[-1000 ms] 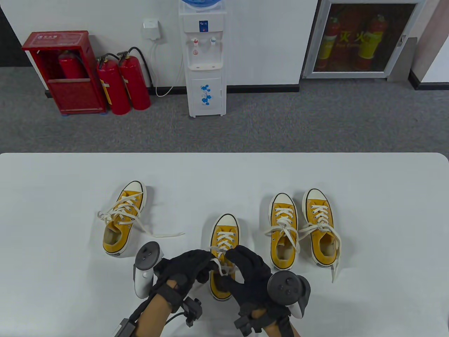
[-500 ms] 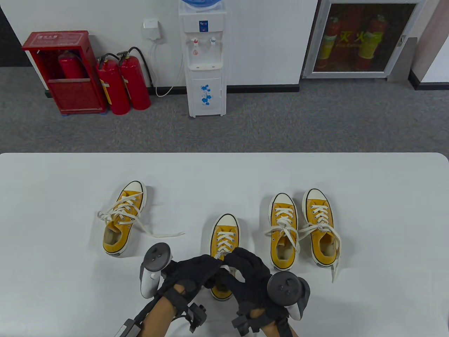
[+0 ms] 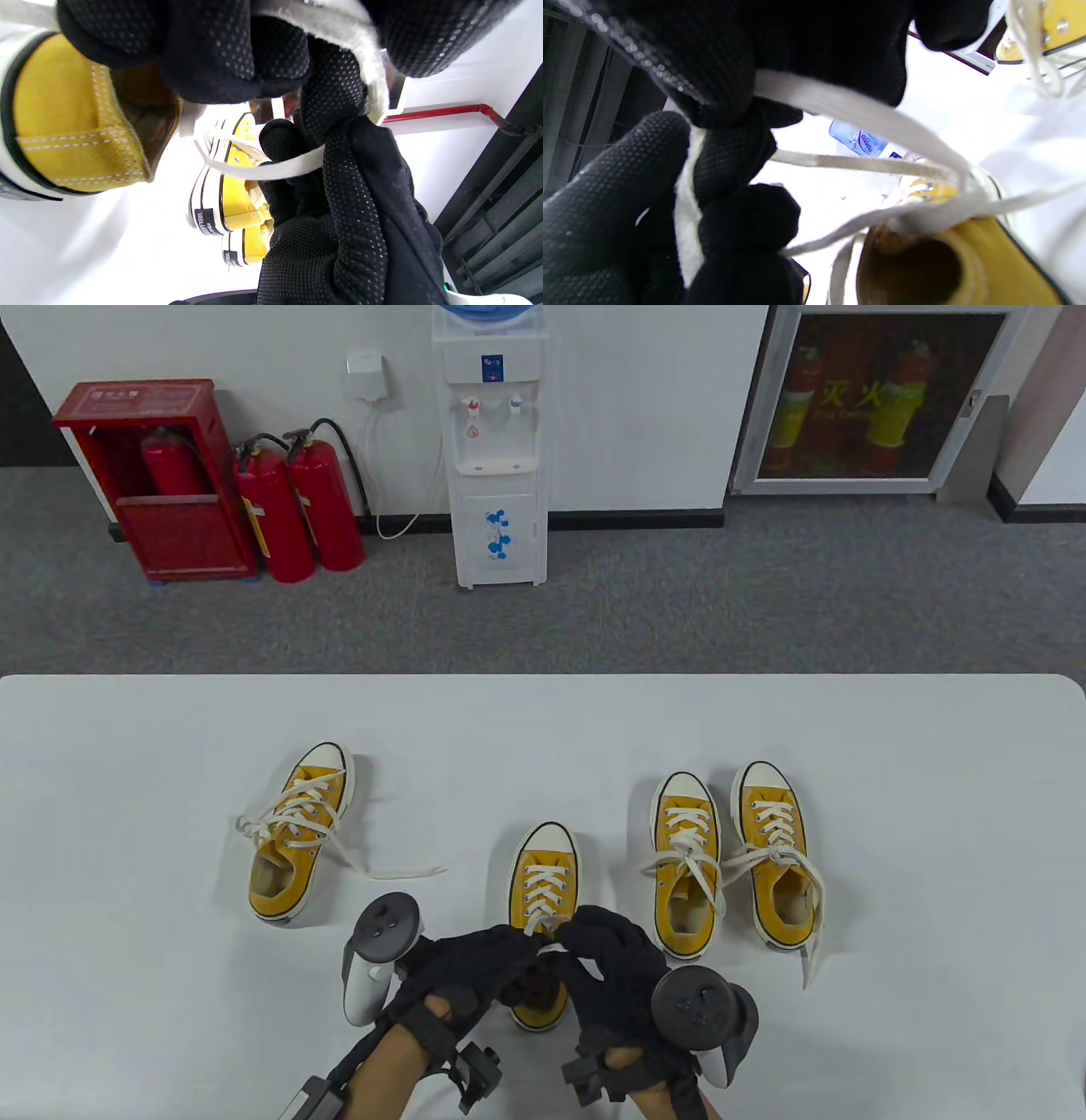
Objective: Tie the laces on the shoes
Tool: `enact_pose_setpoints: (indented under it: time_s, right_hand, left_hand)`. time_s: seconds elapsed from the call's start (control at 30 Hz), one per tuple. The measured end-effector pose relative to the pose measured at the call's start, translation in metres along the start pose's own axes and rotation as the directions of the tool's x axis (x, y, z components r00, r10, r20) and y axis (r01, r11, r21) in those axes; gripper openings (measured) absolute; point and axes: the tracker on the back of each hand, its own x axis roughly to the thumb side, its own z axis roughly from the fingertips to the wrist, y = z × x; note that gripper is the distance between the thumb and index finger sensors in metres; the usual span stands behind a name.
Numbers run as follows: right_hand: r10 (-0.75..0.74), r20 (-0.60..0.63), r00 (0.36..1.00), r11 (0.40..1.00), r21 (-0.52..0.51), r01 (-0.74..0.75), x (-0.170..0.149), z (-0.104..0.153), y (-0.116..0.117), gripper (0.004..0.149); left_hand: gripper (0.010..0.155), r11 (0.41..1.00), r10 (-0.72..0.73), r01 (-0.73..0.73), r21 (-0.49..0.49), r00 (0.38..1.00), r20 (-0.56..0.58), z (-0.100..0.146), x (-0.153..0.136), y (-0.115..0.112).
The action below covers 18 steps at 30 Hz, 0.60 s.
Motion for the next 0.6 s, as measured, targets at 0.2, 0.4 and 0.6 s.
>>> enact_pose_setpoints:
  time_s: [0.2,0.4,0.6]
  right_hand:
    - [-0.043,-0.011,0.999,0.999,-0.015,0.043,-0.001,-0.003,-0.009,0.039]
    - [-0.14,-0.026,0.99,0.988,-0.071,0.138,-0.005,-0.007,-0.023,0.039]
    - [-0.292,-0.037,0.956,0.95,-0.123,0.286,-0.013,-0.012,-0.043,0.039]
  left_hand:
    - [0.052,0.999,0.0,-0.001,0.053,1.0,0.02,0.004,0.005,0.009]
    - [0.057,0.973,-0.171,0.164,0.165,0.985,0.029,0.012,0.015,0.034]
    - [0.059,0.931,-0.275,0.268,0.248,0.961,-0.005,0.027,0.021,0.066]
